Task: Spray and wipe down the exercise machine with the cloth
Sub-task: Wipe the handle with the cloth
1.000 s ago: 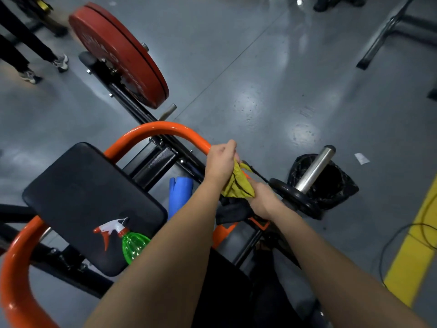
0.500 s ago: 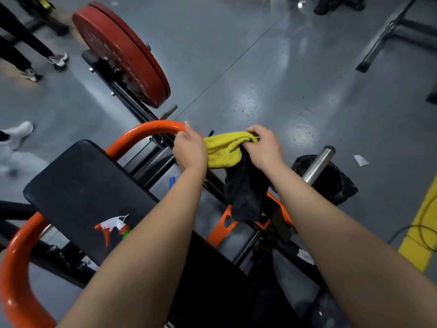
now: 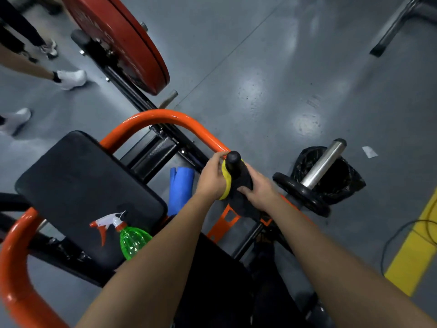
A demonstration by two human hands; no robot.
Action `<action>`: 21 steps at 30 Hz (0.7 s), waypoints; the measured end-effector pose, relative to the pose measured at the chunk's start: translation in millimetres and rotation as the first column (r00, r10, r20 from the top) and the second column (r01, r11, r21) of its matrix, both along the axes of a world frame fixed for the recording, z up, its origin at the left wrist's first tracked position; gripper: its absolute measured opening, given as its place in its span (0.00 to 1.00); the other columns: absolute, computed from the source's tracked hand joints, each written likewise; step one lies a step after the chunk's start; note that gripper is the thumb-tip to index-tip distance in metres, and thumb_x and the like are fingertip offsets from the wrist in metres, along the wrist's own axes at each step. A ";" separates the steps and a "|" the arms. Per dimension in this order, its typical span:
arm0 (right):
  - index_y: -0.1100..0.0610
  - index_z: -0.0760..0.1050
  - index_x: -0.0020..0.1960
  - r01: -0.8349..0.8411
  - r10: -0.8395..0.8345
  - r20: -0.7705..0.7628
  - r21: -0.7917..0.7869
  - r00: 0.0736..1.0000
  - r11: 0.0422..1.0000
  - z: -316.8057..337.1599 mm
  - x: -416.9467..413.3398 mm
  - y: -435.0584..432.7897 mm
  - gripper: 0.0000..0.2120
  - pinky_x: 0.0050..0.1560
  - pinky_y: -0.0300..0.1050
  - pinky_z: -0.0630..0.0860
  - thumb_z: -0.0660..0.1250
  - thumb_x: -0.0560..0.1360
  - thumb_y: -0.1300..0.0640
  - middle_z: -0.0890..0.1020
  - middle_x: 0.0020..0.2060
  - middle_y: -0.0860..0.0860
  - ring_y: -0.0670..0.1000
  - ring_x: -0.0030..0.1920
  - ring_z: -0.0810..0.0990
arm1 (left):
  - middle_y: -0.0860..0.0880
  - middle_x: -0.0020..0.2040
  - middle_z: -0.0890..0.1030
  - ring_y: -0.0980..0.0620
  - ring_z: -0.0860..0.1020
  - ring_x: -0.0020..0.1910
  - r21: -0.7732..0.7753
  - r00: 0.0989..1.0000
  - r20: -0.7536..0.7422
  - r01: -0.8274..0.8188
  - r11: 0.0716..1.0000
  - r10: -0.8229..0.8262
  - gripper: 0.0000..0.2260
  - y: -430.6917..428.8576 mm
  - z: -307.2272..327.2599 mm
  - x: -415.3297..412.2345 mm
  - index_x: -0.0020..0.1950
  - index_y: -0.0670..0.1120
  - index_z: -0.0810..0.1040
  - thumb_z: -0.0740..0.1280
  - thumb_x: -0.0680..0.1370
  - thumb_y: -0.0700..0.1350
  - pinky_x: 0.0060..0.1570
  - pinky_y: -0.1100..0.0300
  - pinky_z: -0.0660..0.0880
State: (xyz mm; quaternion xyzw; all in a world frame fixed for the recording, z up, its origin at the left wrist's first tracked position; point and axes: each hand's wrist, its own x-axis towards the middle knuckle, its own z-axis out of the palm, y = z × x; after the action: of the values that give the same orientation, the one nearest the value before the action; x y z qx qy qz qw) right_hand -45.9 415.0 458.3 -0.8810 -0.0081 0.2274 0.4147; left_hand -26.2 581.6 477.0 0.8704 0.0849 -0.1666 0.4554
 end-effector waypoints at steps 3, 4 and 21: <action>0.48 0.52 0.83 -0.100 0.094 -0.086 -0.068 0.992 0.993 -8.1 13.3 -2.9 0.40 0.72 0.44 0.63 0.69 0.79 0.58 0.64 0.80 0.51 0.56 0.77 0.65 | 0.45 0.52 0.81 0.43 0.81 0.55 -0.004 0.992 0.001 0.126 0.992 -0.126 0.13 -2.2 10.3 -0.5 0.55 0.56 0.76 0.63 0.76 0.39 0.51 0.57 0.75; 0.48 0.49 0.84 -0.136 0.126 -0.116 -0.076 0.985 0.988 -11.0 15.9 -5.8 0.40 0.73 0.46 0.63 0.68 0.80 0.57 0.62 0.81 0.51 0.57 0.78 0.64 | 0.48 0.48 0.79 0.46 0.80 0.52 -0.032 0.984 -0.038 0.173 0.984 -0.174 0.12 -1.0 10.8 -3.7 0.53 0.56 0.73 0.64 0.73 0.41 0.47 0.61 0.74; 0.51 0.71 0.76 0.158 -0.123 0.147 -0.255 0.982 0.954 -2.0 -51.8 -32.7 0.23 0.59 0.54 0.74 0.62 0.81 0.61 0.80 0.65 0.57 0.63 0.64 0.78 | 0.49 0.62 0.76 0.56 0.78 0.54 -0.252 0.963 -0.243 0.054 0.966 -0.117 0.28 19.5 6.9 -3.9 0.75 0.43 0.69 0.73 0.76 0.33 0.48 0.69 0.76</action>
State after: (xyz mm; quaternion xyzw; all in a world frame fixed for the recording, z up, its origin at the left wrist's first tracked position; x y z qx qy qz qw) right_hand -97.7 382.3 456.3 -0.9398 0.0583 0.1390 0.3068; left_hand -30.0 601.1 484.0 0.7823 0.0839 -0.3063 0.5359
